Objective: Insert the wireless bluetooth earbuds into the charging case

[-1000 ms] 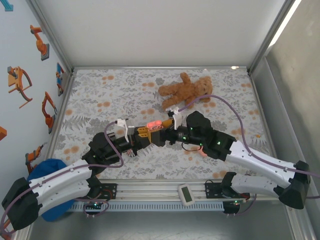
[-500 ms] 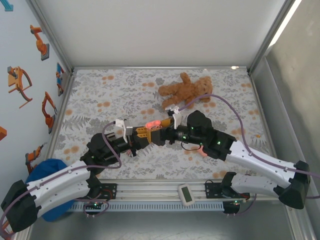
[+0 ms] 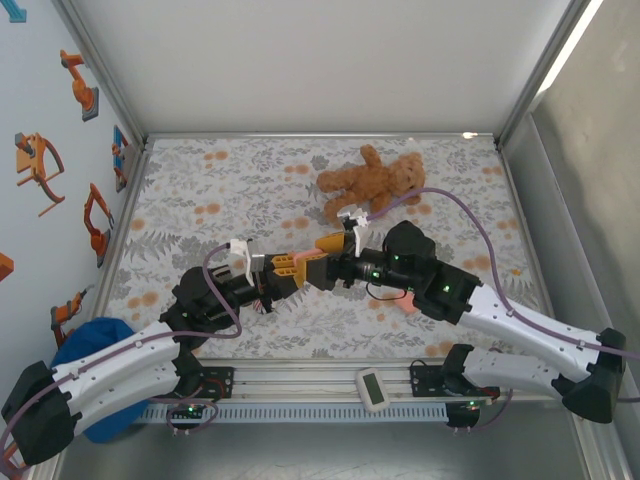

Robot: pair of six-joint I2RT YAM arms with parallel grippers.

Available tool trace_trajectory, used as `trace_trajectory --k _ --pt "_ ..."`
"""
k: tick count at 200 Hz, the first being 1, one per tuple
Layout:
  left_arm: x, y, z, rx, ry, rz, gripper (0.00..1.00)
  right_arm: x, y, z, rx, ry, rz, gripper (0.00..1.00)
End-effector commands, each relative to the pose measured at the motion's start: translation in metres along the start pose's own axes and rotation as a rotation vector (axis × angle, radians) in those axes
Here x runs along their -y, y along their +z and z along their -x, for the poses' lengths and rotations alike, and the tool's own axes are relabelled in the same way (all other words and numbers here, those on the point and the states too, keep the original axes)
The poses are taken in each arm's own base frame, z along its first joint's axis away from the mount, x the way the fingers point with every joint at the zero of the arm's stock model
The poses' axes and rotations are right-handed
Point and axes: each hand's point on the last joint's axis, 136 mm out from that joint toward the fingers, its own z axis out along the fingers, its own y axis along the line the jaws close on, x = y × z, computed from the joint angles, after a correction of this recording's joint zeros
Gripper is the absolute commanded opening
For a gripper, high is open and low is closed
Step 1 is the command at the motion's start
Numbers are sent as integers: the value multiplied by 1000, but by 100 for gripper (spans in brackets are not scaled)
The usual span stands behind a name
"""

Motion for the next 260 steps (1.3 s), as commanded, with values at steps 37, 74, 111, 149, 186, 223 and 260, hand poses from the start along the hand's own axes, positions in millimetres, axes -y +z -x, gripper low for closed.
trace_trajectory --k 37,74,111,149,186,223,260 --pt "5 2 10 23 11 -13 11 -7 -7 9 47 -26 28 84" --pt "5 2 10 24 12 -14 11 -6 -8 8 45 -28 18 84" --pt "6 1 10 22 10 -18 11 1 -12 10 58 -32 -25 84" --pt "7 -1 9 24 15 -25 11 12 -25 11 102 -75 -88 85" --pt "8 -3 8 23 17 -24 11 38 -26 1 103 -40 -113 88" --pt "4 -4 4 14 12 -6 10 30 -34 14 185 5 128 89" --pt "4 -4 3 9 8 -3 11 19 -34 11 154 -44 201 87"
